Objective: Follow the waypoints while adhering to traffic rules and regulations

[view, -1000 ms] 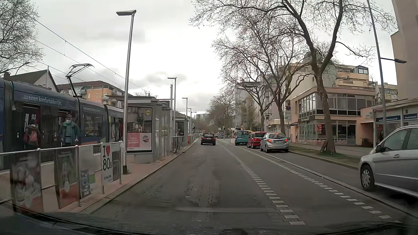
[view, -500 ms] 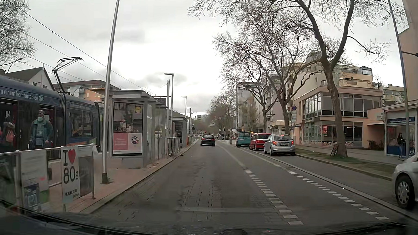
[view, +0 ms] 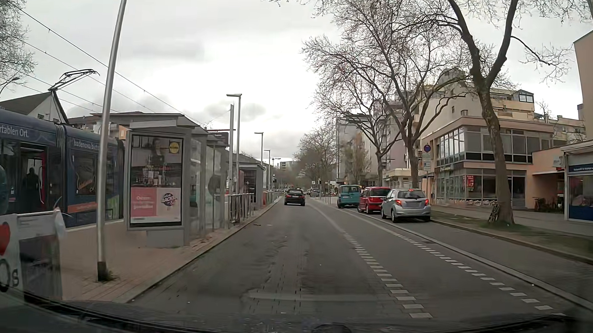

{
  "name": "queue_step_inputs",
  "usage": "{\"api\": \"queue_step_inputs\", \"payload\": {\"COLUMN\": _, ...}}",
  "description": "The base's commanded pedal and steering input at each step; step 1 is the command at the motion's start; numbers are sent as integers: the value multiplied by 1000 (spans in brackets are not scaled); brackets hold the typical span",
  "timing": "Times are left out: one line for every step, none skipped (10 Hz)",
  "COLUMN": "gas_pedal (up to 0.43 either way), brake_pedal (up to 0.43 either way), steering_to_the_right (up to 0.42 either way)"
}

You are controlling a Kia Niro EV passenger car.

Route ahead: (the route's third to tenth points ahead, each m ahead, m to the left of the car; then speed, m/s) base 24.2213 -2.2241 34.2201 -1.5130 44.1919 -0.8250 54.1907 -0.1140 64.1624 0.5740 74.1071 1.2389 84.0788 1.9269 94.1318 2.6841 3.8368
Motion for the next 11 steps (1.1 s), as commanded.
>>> {"api": "queue_step_inputs", "payload": {"gas_pedal": 138, "brake_pedal": 0, "steering_to_the_right": -3}}
{"api": "queue_step_inputs", "payload": {"gas_pedal": 138, "brake_pedal": 0, "steering_to_the_right": -3}}
{"api": "queue_step_inputs", "payload": {"gas_pedal": 138, "brake_pedal": 0, "steering_to_the_right": -3}}
{"api": "queue_step_inputs", "payload": {"gas_pedal": 138, "brake_pedal": 0, "steering_to_the_right": -4}}
{"api": "queue_step_inputs", "payload": {"gas_pedal": 138, "brake_pedal": 0, "steering_to_the_right": -6}}
{"api": "queue_step_inputs", "payload": {"gas_pedal": 138, "brake_pedal": 0, "steering_to_the_right": -6}}
{"api": "queue_step_inputs", "payload": {"gas_pedal": 138, "brake_pedal": 0, "steering_to_the_right": -6}}
{"api": "queue_step_inputs", "payload": {"gas_pedal": 138, "brake_pedal": 0, "steering_to_the_right": -6}}
{"api": "queue_step_inputs", "payload": {"gas_pedal": 138, "brake_pedal": 0, "steering_to_the_right": -6}}
{"api": "queue_step_inputs", "payload": {"gas_pedal": 138, "brake_pedal": 0, "steering_to_the_right": -7}}
{"api": "queue_step_inputs", "payload": {"gas_pedal": 138, "brake_pedal": 0, "steering_to_the_right": -6}}
